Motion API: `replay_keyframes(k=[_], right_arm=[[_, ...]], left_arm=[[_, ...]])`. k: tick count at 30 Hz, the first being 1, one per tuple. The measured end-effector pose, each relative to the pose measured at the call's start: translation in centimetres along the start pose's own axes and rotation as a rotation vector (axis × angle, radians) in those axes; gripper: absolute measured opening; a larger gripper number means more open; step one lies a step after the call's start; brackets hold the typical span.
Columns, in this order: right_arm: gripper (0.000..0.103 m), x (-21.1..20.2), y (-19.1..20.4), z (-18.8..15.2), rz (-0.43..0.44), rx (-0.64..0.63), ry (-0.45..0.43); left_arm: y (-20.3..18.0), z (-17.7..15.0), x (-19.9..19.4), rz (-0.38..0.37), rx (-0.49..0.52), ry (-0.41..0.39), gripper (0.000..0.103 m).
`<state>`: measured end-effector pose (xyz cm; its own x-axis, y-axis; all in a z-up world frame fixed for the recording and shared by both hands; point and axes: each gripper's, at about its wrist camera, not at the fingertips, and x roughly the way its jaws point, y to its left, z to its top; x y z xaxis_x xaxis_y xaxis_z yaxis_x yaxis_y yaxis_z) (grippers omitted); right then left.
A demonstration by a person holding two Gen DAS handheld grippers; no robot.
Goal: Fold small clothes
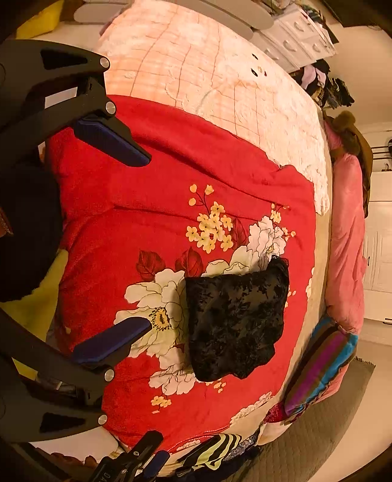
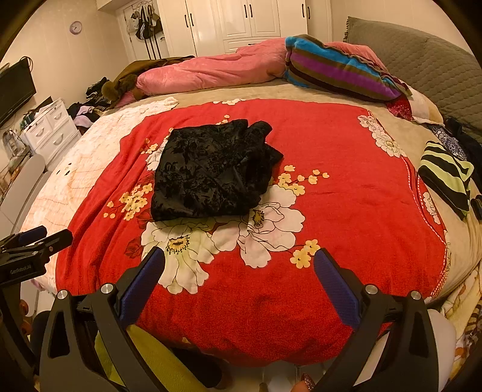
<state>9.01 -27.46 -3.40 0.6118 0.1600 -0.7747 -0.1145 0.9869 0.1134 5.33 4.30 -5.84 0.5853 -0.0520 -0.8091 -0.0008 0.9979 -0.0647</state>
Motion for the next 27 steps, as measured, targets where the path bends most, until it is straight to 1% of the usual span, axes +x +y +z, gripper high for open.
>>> replay_keyframes(k=[27], right_arm=[[0.099, -0.20, 0.12, -0.16, -0.010, -0.001, -0.002]], left_arm=[[0.49, -0.19, -0.45, 0.033, -0.003, 0.000, 0.094]])
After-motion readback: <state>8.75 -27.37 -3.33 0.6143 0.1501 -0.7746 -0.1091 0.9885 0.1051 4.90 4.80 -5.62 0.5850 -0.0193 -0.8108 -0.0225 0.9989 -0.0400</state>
